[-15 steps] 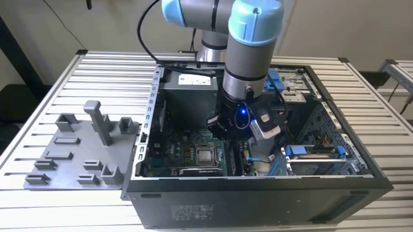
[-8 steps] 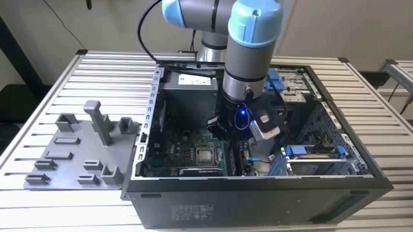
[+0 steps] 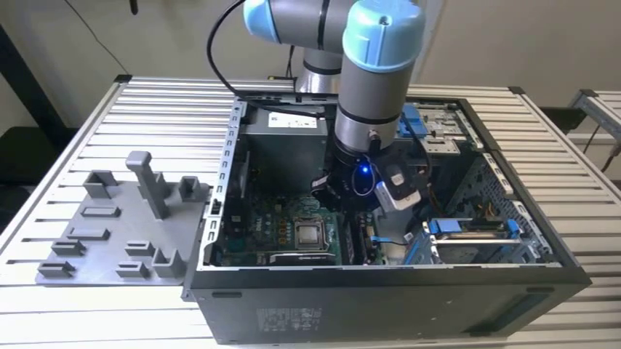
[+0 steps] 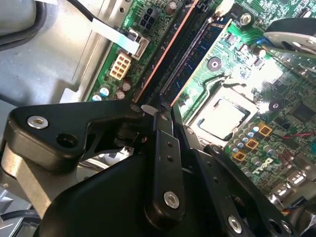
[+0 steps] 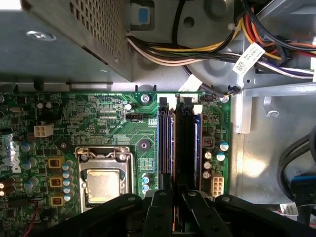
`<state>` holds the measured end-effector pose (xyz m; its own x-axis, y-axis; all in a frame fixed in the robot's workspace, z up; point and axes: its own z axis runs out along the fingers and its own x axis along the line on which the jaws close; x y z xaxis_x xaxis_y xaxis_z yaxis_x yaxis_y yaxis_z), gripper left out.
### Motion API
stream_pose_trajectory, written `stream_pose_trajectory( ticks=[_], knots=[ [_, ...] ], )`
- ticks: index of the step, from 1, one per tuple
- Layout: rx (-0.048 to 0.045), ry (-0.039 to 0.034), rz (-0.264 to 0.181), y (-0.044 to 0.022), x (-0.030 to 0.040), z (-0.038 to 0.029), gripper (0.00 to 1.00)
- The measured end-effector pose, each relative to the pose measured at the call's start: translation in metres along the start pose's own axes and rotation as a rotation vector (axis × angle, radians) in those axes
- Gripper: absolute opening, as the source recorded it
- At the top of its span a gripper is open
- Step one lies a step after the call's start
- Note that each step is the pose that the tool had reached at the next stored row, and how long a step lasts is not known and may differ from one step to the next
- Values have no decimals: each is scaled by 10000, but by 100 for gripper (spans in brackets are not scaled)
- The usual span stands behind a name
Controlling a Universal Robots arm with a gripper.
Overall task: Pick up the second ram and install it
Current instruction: 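Insert the second ram into the second slot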
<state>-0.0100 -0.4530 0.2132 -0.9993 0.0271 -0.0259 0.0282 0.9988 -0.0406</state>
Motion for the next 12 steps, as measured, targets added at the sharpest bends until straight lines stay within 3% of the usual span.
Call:
stream_pose_trajectory(
  ticks=[9, 12],
  knots=[
    [1, -1, -2, 0, -1, 6, 15],
    [2, 1, -1, 0, 0, 6, 28]
  ],
)
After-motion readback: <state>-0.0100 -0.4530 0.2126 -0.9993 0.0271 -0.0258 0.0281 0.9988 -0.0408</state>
